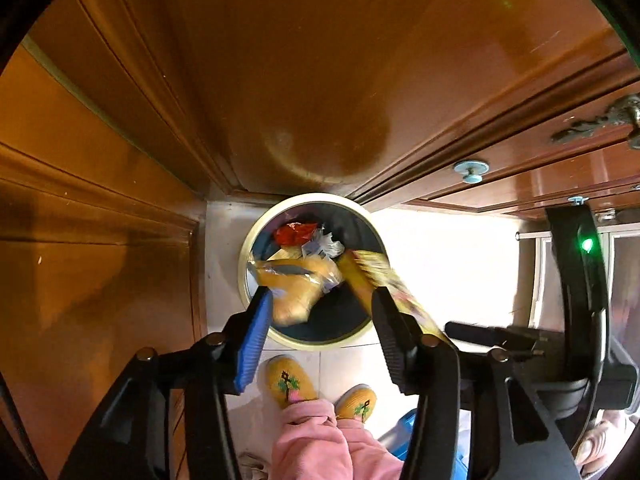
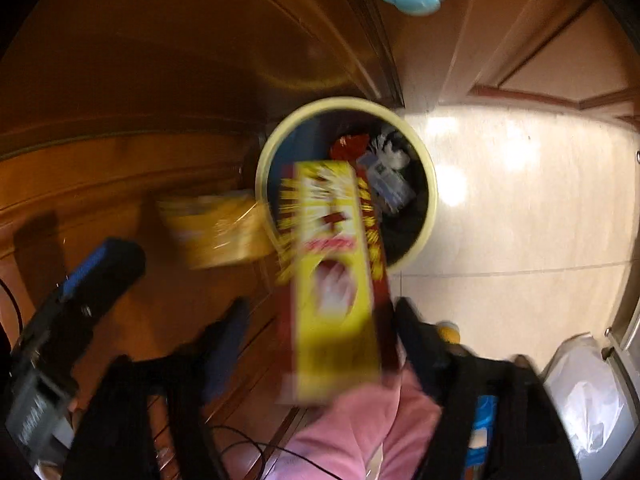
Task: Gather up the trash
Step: 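Open the left gripper over the bin while the right gripper releases the box, then raise both tools back toward the milk carton and foil ball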
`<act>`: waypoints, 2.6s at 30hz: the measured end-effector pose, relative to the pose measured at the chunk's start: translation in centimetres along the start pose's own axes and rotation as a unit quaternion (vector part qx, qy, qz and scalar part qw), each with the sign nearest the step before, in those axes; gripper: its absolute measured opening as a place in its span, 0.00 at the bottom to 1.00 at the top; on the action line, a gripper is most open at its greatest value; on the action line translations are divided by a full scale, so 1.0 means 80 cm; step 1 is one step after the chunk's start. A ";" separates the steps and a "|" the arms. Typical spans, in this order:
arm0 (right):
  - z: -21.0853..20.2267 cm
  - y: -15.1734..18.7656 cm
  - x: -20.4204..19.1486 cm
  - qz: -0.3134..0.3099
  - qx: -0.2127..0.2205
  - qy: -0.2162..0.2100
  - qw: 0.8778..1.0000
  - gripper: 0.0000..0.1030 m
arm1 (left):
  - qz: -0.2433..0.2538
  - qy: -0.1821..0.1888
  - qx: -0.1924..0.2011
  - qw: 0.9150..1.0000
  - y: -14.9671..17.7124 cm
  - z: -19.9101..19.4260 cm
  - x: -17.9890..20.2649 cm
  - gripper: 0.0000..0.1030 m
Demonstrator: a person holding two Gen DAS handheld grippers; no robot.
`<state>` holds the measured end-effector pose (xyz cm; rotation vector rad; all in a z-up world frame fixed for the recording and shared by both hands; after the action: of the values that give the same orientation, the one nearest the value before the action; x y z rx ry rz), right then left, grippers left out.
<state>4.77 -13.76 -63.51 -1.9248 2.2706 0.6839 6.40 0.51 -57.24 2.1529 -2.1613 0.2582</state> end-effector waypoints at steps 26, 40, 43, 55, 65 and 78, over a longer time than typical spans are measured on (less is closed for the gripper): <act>-0.162 0.069 -0.005 -0.006 0.088 -0.003 0.996 0.81 | 0.005 -0.023 0.014 1.000 0.014 -0.140 0.037 0.69; -0.394 0.126 -0.065 -0.058 0.189 0.009 0.980 0.81 | 0.084 -0.030 0.135 0.987 -0.028 -0.396 0.116 0.75; -0.441 0.127 -0.085 -0.070 0.218 0.014 0.973 0.81 | 0.100 -0.037 0.173 0.979 -0.051 -0.450 0.130 0.75; -0.612 0.113 -0.149 -0.094 0.359 0.046 0.928 0.81 | 0.159 -0.063 0.296 0.940 -0.144 -0.626 0.168 0.75; -0.707 0.031 -0.193 -0.098 0.415 0.043 0.903 0.81 | 0.154 -0.095 0.353 0.918 -0.245 -0.700 0.169 0.75; -0.716 -0.228 -0.203 -0.095 0.331 -0.031 0.938 0.81 | 0.135 -0.180 0.285 0.932 -0.492 -0.618 0.176 0.75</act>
<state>37.88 -23.02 -11.64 -1.7057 1.8896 -0.0545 42.52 -4.64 -3.71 2.3062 -2.8963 0.6248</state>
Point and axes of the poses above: each gripper's, at about its wrist camera, not at the fingertips, and z roughly the way its jaws point, x to its right, y to its underside, the point moved 9 cm from there along z, roughly the way its jaws point
